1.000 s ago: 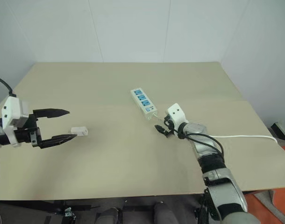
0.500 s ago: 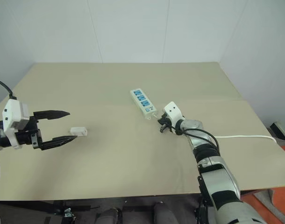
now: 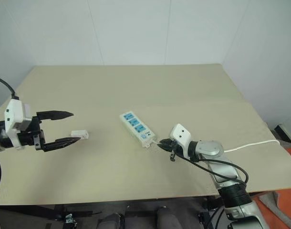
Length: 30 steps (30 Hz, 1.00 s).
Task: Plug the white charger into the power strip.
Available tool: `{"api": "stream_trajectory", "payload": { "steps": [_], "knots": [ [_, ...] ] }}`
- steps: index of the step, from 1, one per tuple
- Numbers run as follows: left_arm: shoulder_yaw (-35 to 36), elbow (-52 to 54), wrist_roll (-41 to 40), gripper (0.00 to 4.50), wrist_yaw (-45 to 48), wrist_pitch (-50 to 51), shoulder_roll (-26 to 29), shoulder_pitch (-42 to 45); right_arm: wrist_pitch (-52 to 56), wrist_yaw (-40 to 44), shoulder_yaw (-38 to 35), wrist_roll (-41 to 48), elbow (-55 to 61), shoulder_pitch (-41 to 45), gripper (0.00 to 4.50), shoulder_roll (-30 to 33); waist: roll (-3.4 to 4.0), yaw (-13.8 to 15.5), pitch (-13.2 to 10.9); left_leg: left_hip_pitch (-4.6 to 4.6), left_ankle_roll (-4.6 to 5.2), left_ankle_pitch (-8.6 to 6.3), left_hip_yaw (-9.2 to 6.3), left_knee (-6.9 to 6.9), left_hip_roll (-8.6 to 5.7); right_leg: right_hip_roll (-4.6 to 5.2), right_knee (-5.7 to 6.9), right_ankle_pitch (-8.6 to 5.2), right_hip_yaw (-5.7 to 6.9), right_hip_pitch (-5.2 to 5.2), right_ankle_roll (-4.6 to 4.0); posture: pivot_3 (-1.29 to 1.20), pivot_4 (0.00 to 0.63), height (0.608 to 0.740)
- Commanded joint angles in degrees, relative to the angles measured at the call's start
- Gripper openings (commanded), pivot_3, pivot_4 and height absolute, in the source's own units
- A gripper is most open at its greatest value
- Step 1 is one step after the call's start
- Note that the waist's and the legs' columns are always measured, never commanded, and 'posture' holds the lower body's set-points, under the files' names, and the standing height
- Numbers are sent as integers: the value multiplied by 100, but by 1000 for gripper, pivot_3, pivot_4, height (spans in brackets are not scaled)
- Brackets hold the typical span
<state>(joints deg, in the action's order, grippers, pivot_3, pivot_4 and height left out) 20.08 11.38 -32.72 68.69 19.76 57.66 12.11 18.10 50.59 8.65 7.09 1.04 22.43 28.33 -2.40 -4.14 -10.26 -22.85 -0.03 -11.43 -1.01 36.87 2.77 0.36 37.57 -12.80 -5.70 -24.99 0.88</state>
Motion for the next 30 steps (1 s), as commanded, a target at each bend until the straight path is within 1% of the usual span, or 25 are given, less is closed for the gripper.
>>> {"api": "stream_trajectory", "payload": {
  "steps": [1,7,8,11,13,17,20,26,30],
  "knots": [
    [-2,-40,6,4500,41,-111,17,152,63,-258,-153,52,251,-25,2312,-38,0,15,0,-1,0,0,0,0,0,0,4,-3,0,-2,-4,0,150,740],
    [-17,-73,19,4500,72,-131,20,196,314,-648,-656,453,1026,-507,4370,-55,0,33,0,-16,0,0,-1,0,-1,1,5,-14,1,-7,-1,0,150,740],
    [-14,-82,21,4500,80,-131,24,202,331,-746,-754,559,1248,-624,4444,-111,0,33,0,-20,0,0,-1,2,-1,3,4,-14,0,-9,-1,0,150,740],
    [-26,-131,30,4500,134,-136,35,238,443,-1153,-814,677,1750,-834,4444,-392,0,31,0,-19,0,0,-2,4,-1,3,6,-15,0,-9,1,0,150,740],
    [-43,-160,39,4500,168,-140,42,275,436,-1630,-736,631,1862,-853,4444,-819,-1,0,1,-11,0,0,-2,3,0,1,12,-15,0,-9,2,0,150,740],
    [-81,-278,95,4500,245,-163,73,414,-2,-2422,-454,223,1552,-789,4444,-1588,-1,5,1,0,0,0,-3,2,2,-3,30,-19,1,-10,-5,0,150,740],
    [-105,-371,134,4500,308,-198,99,502,-419,-2677,-291,43,1221,-721,4444,-1961,-1,11,1,-5,-1,0,-3,3,2,-2,28,-21,1,-11,-8,0,150,740],
    [-120,-373,125,4500,357,-195,92,547,-1378,-2759,2,-333,67,-593,4444,-2161,-2,17,1,-14,-1,1,-2,3,2,-1,16,-20,1,-11,-8,0,150,740],
    [-96,-362,111,4500,376,-191,83,543,-1612,-2604,-6,-279,-472,-463,4444,-2180,-2,11,1,-13,-1,1,-3,3,2,-1,18,-20,1,-11,-8,0,150,740]
  ]
}}
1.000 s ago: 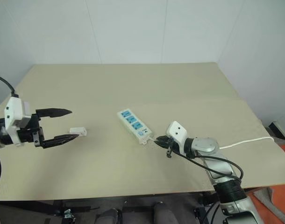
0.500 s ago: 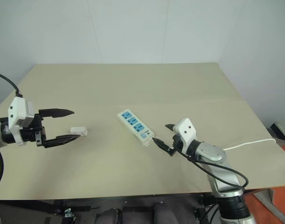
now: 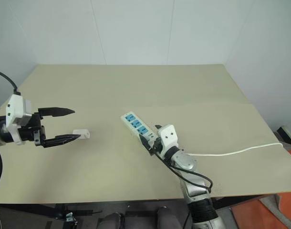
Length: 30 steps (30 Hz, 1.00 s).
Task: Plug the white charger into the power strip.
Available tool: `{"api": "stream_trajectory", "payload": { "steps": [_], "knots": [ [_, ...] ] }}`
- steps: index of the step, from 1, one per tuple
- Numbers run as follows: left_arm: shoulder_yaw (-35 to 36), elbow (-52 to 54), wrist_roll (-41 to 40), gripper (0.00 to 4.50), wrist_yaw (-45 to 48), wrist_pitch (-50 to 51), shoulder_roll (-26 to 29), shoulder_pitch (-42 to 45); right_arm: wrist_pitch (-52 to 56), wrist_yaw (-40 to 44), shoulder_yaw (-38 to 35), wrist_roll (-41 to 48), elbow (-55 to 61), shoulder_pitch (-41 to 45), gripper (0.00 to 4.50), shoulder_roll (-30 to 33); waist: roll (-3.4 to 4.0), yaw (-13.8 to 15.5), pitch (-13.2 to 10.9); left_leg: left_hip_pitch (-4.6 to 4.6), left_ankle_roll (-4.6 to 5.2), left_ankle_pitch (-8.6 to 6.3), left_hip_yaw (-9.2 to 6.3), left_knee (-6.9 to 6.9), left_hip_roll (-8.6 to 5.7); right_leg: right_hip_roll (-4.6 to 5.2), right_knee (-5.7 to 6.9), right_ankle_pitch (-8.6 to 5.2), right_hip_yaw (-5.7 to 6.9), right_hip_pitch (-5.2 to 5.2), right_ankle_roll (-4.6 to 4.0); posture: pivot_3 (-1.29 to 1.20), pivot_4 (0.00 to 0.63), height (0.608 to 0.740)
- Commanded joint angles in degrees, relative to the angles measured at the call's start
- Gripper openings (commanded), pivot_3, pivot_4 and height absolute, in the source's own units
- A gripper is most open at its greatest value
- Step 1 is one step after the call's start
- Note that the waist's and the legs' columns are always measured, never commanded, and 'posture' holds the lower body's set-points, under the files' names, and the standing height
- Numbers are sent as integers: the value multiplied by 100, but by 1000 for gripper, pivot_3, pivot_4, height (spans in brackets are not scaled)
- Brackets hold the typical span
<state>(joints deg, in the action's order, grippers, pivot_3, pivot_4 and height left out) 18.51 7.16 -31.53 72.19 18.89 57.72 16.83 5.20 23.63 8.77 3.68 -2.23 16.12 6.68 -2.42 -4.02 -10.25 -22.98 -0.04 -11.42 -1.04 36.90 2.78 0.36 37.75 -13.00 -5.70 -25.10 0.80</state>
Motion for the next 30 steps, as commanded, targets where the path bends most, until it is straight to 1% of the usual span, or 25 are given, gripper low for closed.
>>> {"api": "stream_trajectory", "payload": {
  "steps": [1,7,11,13,23,26,29,30],
  "knots": [
    [72,66,-10,4500,28,-103,77,62,-370,96,-6,23,-243,197,4444,-4,0,-1,0,2,0,0,0,0,0,0,2,0,0,0,0,0,150,740],
    [106,83,-8,4500,26,-108,67,29,-533,359,105,-31,-827,402,4444,1,-1,-5,1,5,0,0,-1,0,0,-1,6,0,0,2,0,0,150,740],
    [162,114,-20,4500,25,-106,84,-12,-505,629,262,9,-759,381,4444,13,-2,-12,1,6,0,0,-1,0,1,-1,6,0,0,2,0,0,150,740],
    [181,127,-18,4500,12,-101,91,-29,-501,603,265,-1,-812,387,4444,-13,-2,-14,1,6,0,0,-1,0,1,-2,6,0,0,1,0,0,150,740],
    [193,109,-9,4500,10,-148,107,-22,-650,579,98,-8,-1941,849,4444,-160,-8,-36,5,16,0,0,-1,0,2,-3,12,0,0,7,0,0,150,740],
    [196,93,2,4500,10,-168,113,-12,-676,830,148,-25,-2237,952,4444,-59,-14,-65,9,31,0,0,-1,0,2,-3,12,0,0,21,0,0,150,740],
    [190,56,17,4500,20,-188,126,11,-651,1153,227,-46,-2370,1028,3852,58,-15,-98,9,67,0,0,-1,-1,3,-2,6,-3,0,61,-2,0,150,740],
    [199,63,11,4500,23,-188,129,1,-672,1213,255,-76,-2375,1033,3523,92,-15,-111,9,82,0,-1,-1,-3,3,-2,2,-6,0,77,-5,0,150,740]
  ]
}}
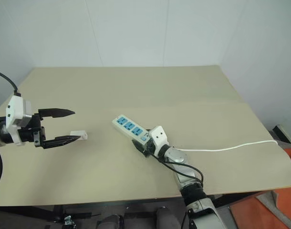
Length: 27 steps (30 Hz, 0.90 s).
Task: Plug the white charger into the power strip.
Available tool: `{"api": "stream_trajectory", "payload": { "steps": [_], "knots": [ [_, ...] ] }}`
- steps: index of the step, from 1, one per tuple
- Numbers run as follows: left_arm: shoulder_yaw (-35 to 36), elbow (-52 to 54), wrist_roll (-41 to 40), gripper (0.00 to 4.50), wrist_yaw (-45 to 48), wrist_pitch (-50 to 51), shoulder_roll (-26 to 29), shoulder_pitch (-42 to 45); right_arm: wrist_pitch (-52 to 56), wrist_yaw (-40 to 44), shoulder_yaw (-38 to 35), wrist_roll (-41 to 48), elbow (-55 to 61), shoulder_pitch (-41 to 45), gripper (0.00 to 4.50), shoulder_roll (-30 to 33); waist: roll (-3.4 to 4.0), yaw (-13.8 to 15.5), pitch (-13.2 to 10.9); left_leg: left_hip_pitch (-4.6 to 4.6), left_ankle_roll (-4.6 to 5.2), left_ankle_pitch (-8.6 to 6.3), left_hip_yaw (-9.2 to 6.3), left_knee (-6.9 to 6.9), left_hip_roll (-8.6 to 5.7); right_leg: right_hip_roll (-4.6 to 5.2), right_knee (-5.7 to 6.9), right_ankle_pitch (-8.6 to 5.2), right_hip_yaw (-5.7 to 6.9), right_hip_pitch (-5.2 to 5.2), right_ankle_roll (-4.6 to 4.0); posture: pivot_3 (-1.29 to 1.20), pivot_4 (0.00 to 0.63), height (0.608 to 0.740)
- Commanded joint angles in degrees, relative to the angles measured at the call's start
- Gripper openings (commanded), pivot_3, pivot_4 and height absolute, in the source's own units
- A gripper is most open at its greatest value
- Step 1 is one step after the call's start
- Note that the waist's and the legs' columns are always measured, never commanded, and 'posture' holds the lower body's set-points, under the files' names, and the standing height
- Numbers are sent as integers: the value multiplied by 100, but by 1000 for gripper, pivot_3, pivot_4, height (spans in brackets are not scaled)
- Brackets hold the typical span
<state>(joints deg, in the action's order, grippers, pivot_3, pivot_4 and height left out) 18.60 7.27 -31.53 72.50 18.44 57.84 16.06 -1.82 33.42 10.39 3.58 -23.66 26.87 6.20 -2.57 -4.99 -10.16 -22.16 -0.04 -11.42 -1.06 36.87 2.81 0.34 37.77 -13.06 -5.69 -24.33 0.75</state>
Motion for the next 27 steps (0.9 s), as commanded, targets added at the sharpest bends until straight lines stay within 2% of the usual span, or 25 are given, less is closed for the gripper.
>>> {"api": "stream_trajectory", "payload": {
  "steps": [1,7,11,13,16,20,27],
  "knots": [
    [195,52,5,4500,-3,-149,122,70,18,273,91,-65,-248,-27,3427,156,0,-17,0,6,0,0,-1,-1,0,0,-3,-1,0,7,-1,0,150,740],
    [96,-102,26,4500,48,-233,150,217,-202,744,-91,304,-89,53,3429,202,0,-33,0,0,0,0,-2,-2,0,1,-4,-5,1,4,0,0,150,740],
    [-158,-476,164,4500,358,-405,254,582,-427,1731,-37,733,489,13,3429,481,4,-28,-4,-14,0,0,-5,-2,-1,1,-9,-5,5,-4,3,0,150,740],
    [-432,-785,383,4500,574,-582,357,906,-89,2386,26,1030,835,-2,3429,751,7,-28,-8,-20,0,0,-6,-2,-2,1,-13,-4,5,-7,6,0,150,740],
    [-1041,-1326,1048,4500,804,-937,573,1583,244,2998,147,1233,1096,-8,3429,1032,6,-26,-10,-25,0,0,-6,-2,-4,1,-15,-3,5,-8,9,0,150,740],
    [-2120,-2101,2335,4500,1065,-1596,741,2747,329,3355,335,1167,1075,5,3429,1141,5,-23,-9,-21,0,0,-11,-2,-4,-4,-11,-4,8,-7,8,0,150,740],
    [-3857,-3901,3932,4500,1935,-1527,230,4786,223,3386,432,1032,769,131,3429,1000,5,-56,-10,-34,1,0,-14,-2,-4,-14,-8,-5,3,-21,7,0,150,740]
  ]
}}
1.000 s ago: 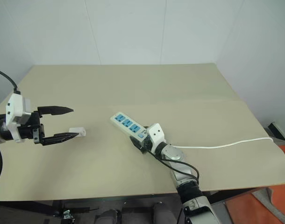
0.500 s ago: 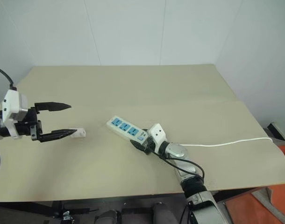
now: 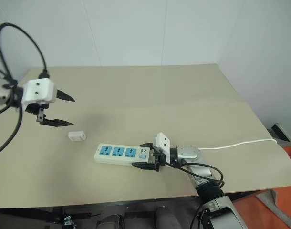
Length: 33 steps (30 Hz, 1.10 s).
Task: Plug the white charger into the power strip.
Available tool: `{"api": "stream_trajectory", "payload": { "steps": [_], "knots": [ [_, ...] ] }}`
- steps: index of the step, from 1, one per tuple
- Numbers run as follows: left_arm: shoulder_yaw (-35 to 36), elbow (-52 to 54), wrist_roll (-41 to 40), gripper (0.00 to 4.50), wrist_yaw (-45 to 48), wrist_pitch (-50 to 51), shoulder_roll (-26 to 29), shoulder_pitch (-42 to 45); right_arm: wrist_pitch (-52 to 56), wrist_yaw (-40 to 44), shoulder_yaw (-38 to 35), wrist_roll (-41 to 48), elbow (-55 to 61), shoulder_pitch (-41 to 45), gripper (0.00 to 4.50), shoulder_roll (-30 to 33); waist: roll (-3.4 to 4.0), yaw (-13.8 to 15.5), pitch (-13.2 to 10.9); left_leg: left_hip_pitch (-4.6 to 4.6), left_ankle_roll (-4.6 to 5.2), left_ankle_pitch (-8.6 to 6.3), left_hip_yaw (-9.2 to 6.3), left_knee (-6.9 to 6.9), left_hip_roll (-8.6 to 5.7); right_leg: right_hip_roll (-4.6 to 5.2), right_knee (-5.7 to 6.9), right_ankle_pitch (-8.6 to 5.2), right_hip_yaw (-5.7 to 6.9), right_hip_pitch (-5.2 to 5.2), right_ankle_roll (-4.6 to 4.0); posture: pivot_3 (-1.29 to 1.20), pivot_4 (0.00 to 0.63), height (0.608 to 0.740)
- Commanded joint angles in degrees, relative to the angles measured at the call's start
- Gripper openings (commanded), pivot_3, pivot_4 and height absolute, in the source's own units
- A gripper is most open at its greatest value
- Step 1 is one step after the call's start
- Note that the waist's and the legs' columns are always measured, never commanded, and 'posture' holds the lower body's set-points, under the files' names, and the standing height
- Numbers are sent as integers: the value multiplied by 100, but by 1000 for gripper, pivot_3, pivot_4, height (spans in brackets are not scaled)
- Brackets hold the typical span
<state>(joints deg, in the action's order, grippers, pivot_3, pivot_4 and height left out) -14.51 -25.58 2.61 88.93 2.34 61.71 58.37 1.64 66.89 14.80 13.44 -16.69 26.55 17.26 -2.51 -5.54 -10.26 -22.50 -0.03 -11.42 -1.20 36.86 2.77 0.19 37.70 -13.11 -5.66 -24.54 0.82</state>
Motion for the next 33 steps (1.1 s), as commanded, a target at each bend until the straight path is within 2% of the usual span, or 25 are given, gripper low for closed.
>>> {"api": "stream_trajectory", "payload": {
  "steps": [1,6,11,20,33],
  "knots": [
    [-762,-845,636,4500,339,206,-256,775,-124,32,0,31,50,177,3429,-126,0,5,0,-1,0,0,0,0,0,0,2,0,0,0,0,0,150,740],
    [-1469,-1963,1325,4500,357,360,-887,1560,-118,12,-6,-33,51,157,3429,-149,-1,-10,0,-53,1,1,-5,10,-1,-2,24,0,-2,-58,1,0,150,740],
    [-1992,-2728,1981,4500,349,163,-1401,1820,-79,35,-16,-27,137,108,3429,-96,0,-8,0,-69,1,0,-15,9,2,-14,33,-1,-2,-77,-1,0,150,740],
    [-2123,-3458,2590,4500,230,-130,-1949,1926,-97,-24,16,-67,184,90,3429,-114,-2,-4,-1,-74,1,1,-18,14,1,-13,33,0,-2,-75,0,0,150,740],
    [-2121,-3733,3013,4500,-170,-466,-2149,1654,-82,-185,31,-83,233,44,3429,-178,-2,-6,-1,-71,1,1,-20,14,1,-13,38,0,-2,-73,1,0,150,740]
  ]
}}
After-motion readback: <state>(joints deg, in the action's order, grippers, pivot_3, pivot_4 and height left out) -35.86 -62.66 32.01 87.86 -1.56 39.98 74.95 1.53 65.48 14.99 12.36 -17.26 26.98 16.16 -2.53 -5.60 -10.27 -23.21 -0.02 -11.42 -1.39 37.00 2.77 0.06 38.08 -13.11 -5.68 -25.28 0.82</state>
